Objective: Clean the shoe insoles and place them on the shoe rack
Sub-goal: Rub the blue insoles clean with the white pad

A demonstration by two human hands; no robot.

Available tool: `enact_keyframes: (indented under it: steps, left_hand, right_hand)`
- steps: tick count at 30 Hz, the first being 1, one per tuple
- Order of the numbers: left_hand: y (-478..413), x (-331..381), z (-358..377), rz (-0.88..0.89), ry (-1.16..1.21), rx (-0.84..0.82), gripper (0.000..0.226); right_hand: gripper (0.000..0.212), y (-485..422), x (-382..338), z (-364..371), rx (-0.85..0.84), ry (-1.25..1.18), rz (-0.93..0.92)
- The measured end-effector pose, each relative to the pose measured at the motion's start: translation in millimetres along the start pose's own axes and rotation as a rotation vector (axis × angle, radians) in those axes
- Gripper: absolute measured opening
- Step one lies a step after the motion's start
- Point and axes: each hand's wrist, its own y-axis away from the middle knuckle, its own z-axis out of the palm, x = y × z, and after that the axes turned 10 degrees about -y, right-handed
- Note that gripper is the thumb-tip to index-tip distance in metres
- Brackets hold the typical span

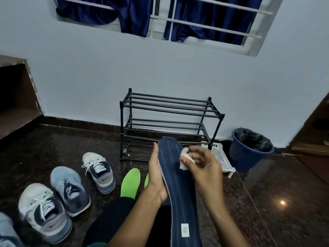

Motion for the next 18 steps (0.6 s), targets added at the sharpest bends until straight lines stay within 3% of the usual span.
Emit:
enact_keyframes:
  steps: [3, 7, 10, 18]
  left_hand:
    - [-4, -2, -2, 0.028, 0.013, 0.01, 0.081]
    - [-11, -1, -5, 0.048, 0.057, 0.007, 0.07]
    - [-15, 0, -8, 0.043, 0.031, 0.021, 0.062]
    - [-24, 0, -18, 0.037, 0.019, 0.049, 0.054]
  right_hand:
    - [0.046, -12, 4, 16, -0.058, 0.011, -0.061]
    - [0.032, -26, 11, 27, -0.123, 0.119, -0.154]
    - [0.021, -32, 13, 29, -0.08, 0.085, -0.169]
    - [0.024, -25, 36, 26, -0.095, 0.256, -0.254]
